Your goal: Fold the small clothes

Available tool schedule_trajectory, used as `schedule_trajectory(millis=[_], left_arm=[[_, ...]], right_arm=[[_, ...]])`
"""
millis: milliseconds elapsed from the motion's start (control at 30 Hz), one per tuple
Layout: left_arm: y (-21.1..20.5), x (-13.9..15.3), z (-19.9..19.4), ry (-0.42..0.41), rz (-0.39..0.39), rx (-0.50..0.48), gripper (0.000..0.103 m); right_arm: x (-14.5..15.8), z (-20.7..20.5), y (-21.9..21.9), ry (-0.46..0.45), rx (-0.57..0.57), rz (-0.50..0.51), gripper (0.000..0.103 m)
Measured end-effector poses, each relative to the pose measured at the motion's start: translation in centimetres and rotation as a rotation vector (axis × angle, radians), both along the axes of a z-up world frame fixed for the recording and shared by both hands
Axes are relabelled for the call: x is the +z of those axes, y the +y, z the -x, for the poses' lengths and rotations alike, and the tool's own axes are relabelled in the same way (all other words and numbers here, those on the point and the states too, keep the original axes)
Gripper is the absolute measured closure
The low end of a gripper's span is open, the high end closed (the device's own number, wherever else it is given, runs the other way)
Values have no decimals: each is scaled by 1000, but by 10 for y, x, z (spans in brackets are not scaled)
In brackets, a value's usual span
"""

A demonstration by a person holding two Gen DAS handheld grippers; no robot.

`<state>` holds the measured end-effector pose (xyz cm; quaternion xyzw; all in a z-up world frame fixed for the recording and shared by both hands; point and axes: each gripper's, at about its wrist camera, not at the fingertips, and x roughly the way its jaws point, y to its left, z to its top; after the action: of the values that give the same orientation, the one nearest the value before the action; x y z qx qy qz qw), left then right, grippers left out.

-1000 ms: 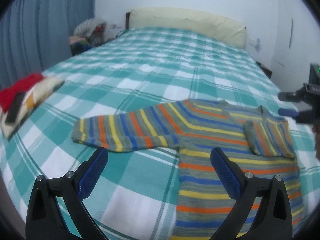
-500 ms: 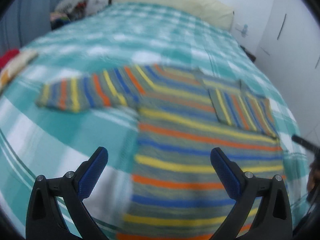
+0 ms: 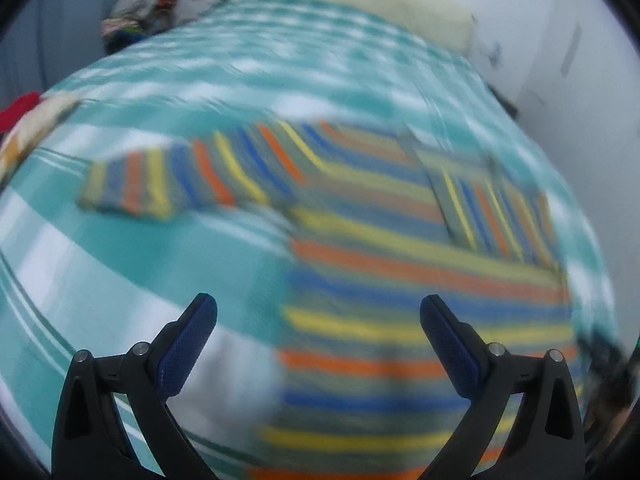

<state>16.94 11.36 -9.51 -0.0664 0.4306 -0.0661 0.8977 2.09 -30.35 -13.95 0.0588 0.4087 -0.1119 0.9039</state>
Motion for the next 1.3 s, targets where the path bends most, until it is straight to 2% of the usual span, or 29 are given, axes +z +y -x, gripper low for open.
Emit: schedule_trajectory(millis=[67,133,233,300,333,367,433,500,533,567,667,800,867,933,1000,1033,1067,1100,1133,1167,1200,1300], left_arm=[[49,18,-25,-20,32,116,1],[103,24,-48,-15,71,235,1],[173,8,-71,50,145,393,3],[192,-10,-76,103,212,416,5],[199,-23,-78,143,279,406,14],[201,-30,-82,165,321,397,28],[203,-48,-86,213,414,381,42],[201,-51,-85,207,411,381,60],[201,-53,-83,202,392,385,79],[202,-54,-82,203,394,387,93],[211,-57,-71,226,441,424,96],[220,-67,-51,294,462,468,97],[221,-64,-48,297,418,461,97],[220,-56,-47,285,339,455,97],[222,-49,-48,272,320,466,97],[227,-46,-46,259,331,481,88],[235,-39,-46,230,350,503,68],[243,-31,-46,192,366,525,59],[250,-26,-48,164,370,542,43],[255,-21,-53,139,370,554,37],[258,-21,-62,131,367,548,36],[256,-36,-93,200,349,459,37]], right_arm=[[-4,0,-1,3,1,-3,20],[-6,-2,0,6,3,5,17],[-9,-4,4,12,7,23,14],[-10,-4,4,13,8,29,14],[-11,-4,4,12,7,28,13],[-10,-4,4,12,7,26,13],[-11,-5,5,13,5,28,12],[-12,-5,5,15,3,33,11],[-12,-6,5,17,2,37,11],[-12,-7,5,18,2,40,11],[-13,-7,5,18,1,43,11],[-13,-8,5,16,1,38,11],[-13,-8,5,16,1,39,11],[-13,-8,5,17,1,40,11],[-13,-8,6,18,0,40,11],[-13,-8,6,17,0,40,11],[-13,-8,5,17,0,40,11],[-13,-8,5,17,0,40,11],[-13,-8,5,17,0,40,11],[-13,-8,5,18,0,41,11],[-13,-8,5,18,0,41,11],[-13,-8,6,18,0,41,10]])
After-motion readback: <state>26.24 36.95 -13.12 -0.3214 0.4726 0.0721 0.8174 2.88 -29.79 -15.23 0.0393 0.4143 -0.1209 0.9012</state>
